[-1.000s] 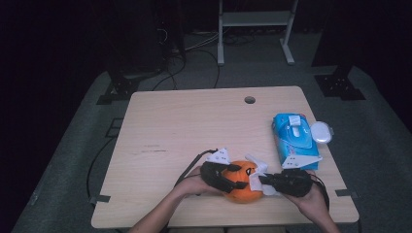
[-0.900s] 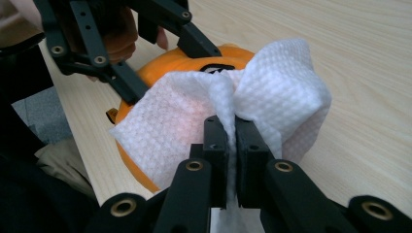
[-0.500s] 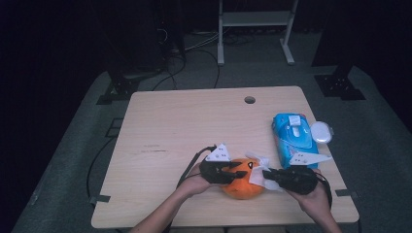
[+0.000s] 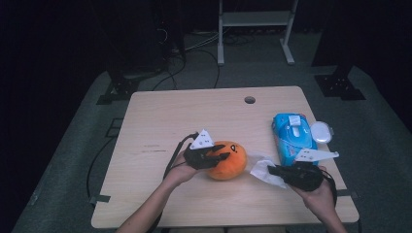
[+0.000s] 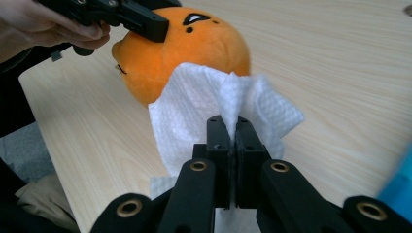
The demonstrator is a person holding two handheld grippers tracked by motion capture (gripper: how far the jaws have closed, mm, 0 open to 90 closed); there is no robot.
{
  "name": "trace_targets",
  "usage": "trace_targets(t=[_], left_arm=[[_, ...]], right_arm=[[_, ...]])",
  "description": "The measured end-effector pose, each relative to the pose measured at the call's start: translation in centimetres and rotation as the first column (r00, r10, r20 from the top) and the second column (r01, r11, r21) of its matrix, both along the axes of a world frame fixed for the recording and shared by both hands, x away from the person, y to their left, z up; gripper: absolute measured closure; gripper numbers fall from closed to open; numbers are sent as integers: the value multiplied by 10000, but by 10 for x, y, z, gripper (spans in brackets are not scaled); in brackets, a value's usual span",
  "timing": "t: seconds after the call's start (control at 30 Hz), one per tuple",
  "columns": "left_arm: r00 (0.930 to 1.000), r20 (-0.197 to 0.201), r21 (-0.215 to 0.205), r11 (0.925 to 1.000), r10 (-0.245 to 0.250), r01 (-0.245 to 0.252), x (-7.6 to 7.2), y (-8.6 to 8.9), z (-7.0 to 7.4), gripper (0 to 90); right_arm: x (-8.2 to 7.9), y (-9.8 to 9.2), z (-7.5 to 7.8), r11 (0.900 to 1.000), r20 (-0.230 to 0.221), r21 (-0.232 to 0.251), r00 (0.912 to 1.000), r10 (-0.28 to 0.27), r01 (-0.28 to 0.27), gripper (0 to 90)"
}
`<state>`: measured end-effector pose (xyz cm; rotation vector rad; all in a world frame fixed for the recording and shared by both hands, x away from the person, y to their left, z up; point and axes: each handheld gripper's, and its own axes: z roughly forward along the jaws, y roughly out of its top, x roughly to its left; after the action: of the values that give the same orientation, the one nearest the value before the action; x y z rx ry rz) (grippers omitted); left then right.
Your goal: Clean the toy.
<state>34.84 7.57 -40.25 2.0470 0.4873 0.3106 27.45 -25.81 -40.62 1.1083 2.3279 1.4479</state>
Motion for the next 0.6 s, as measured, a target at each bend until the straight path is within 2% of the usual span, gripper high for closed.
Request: trace_targets(t=[0.07, 0.13, 0.2, 0.3, 0.33, 0.4, 0.5, 0.6], left_arm=[[9997, -12, 224, 9995, 239, -239, 4, 6, -5, 652], [9992, -214, -50, 9994, 352, -353, 6, 11, -9, 651], [9989, -239, -154, 9990, 415, -419, 6, 14, -10, 645], [9993, -199, -179, 9994, 305, -309, 4, 12, -12, 626], [9993, -199, -179, 9994, 305, -309, 4, 12, -12, 615], [9995, -153, -91, 9996, 277, -278, 4, 10, -11, 595], [9996, -181, -88, 9997, 231, -233, 3, 10, -10, 555], [9994, -295, -216, 9996, 180, -186, 2, 12, -9, 519]], right_arm=[[-1, -8, 1, 10000, -98, -40, 9999, -88, 88, 867], [-2, -15, -1, 9989, -80, -374, 9996, -284, 281, 867], [-1, -22, -5, 9949, -125, -875, 9986, -523, 511, 867], [2, -34, -16, 9918, -570, -1073, 9955, -752, 687, 867], [2, -34, -16, 9918, -570, -1073, 9955, -752, 687, 867], [5, -43, -27, 9881, -895, -1270, 9911, -988, 870, 857], [8, -48, -36, 9864, -1239, -1433, 9874, -985, 804, 784], [8, -49, -38, 9858, -1331, -1490, 9862, -981, 780, 724]])
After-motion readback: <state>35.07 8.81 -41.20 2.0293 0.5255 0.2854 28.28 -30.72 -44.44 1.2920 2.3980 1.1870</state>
